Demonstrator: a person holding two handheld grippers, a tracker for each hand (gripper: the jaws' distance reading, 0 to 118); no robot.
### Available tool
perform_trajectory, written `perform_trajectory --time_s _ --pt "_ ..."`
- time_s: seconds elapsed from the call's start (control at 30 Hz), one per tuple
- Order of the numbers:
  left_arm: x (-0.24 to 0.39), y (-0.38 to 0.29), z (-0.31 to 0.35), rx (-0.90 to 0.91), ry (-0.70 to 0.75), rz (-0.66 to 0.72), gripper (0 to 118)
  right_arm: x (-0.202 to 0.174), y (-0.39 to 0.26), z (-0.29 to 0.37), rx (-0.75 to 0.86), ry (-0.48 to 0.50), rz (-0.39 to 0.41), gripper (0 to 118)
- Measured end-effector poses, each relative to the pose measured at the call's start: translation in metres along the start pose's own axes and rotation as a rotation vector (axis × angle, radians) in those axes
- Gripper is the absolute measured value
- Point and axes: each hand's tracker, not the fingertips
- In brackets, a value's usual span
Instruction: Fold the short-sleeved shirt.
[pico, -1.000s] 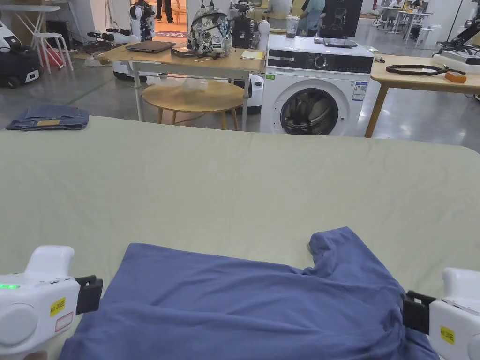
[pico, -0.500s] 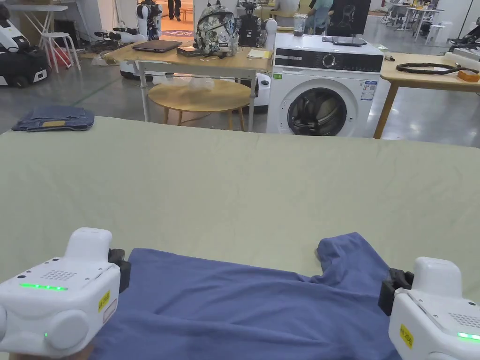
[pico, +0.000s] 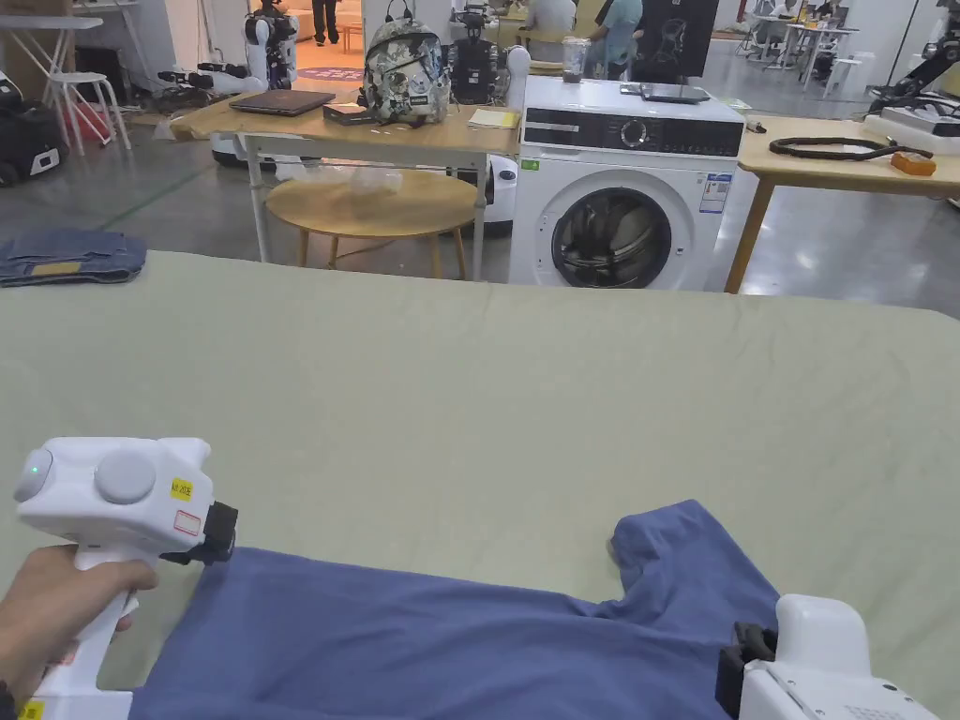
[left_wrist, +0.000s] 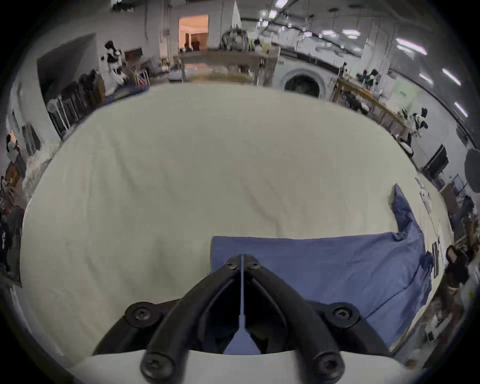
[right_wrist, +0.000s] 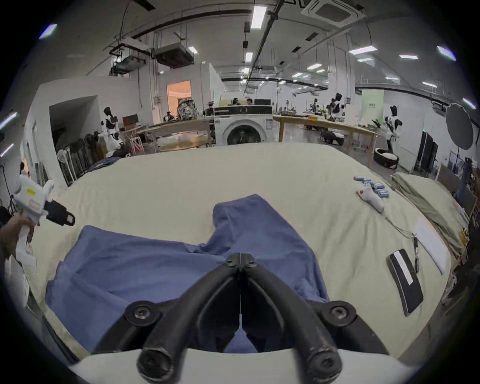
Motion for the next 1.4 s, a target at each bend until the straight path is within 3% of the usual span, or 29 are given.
perform_trajectory --time_s 0.07,0.1,0.3,0.4,0.47,0.53,0.6,0.9,0.93,1.0,1.03,1.07,1.1,1.4 --pt "-0.003 0.008 -0.014 -0.053 0.002 0.023 46 0.002 -0.001 -0.005 -0.014 -0.007 0.005 0" --pt "-0.002 0.012 -0.019 -0.069 0.007 0.029 50 0.003 -0.001 -0.007 -0.021 -0.012 0.009 0" --pt "0.004 0.015 -0.052 -0.175 0.077 -0.003 50 0.01 -0.006 -0.015 -0.062 -0.029 0.016 0" --pt "0.016 0.011 -0.051 -0.145 0.116 -0.051 50 0.013 -0.01 -0.019 -0.081 -0.039 0.018 0" --pt "0.026 0.007 -0.051 -0.132 0.144 -0.098 48 0.015 -0.012 -0.022 -0.095 -0.041 0.009 0" --pt "0.03 0.005 -0.048 -0.116 0.147 -0.11 35 0.018 -0.013 -0.027 -0.112 -0.039 -0.007 0" --pt "0.035 0.0 -0.044 -0.091 0.141 -0.126 0 0.022 -0.01 -0.034 -0.133 -0.036 -0.02 0" --pt "0.024 -0.015 0.008 0.086 0.077 -0.086 0 0.054 0.059 -0.086 -0.237 -0.025 0.002 0" --pt "0.022 -0.017 0.014 0.101 0.064 -0.077 0 0.058 0.071 -0.098 -0.263 -0.028 0.006 2" --pt "0.022 -0.021 0.024 0.131 0.06 -0.074 0 0.065 0.088 -0.125 -0.32 -0.031 0.027 25" --pt "0.021 -0.023 0.026 0.136 0.058 -0.071 0 0.067 0.095 -0.14 -0.351 -0.038 0.046 39" --pt "0.021 -0.025 0.029 0.146 0.06 -0.072 0 0.069 0.1 -0.156 -0.39 -0.04 0.07 61" --pt "0.021 -0.027 0.032 0.155 0.061 -0.073 0 0.071 0.103 -0.17 -0.425 -0.032 0.081 70" --pt "0.013 -0.041 0.036 0.177 0.046 -0.033 0 0.089 0.083 -0.246 -0.614 -0.02 0.052 72"
